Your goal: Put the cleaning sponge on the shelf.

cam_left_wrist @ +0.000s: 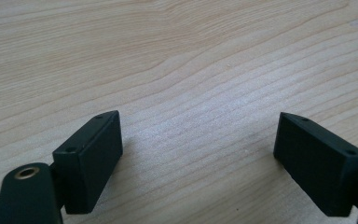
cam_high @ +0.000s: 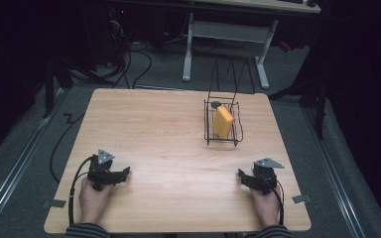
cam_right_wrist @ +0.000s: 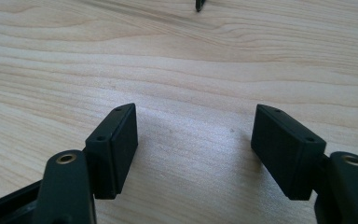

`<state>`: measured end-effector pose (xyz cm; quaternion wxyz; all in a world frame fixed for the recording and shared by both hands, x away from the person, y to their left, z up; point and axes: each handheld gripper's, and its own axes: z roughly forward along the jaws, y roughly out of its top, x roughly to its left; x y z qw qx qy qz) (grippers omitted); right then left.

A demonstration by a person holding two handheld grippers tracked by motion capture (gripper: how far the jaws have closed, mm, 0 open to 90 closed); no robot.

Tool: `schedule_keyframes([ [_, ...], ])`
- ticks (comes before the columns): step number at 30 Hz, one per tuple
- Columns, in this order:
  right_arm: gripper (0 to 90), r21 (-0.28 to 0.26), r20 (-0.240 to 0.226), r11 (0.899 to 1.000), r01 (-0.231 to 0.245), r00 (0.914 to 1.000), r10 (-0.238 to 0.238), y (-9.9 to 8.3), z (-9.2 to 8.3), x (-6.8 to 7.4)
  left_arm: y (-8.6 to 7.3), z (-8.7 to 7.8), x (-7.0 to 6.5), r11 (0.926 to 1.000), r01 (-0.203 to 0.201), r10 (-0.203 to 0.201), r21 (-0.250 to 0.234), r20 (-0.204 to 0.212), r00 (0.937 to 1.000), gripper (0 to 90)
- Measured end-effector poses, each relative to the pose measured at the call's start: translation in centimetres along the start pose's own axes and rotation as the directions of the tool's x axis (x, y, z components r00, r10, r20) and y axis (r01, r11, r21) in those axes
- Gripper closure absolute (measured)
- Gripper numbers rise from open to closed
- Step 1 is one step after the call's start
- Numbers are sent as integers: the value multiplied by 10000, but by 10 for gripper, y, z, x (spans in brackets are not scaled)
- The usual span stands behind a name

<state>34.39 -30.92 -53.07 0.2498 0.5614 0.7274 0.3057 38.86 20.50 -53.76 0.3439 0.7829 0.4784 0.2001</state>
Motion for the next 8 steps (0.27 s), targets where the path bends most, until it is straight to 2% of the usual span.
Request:
schedule_keyframes([
  [8, 310, 14, -12, 10000, -50, 10000, 50, 0, 0, 1, 0, 0, 0, 10000, -2, 2, 2, -1, 10000, 159],
])
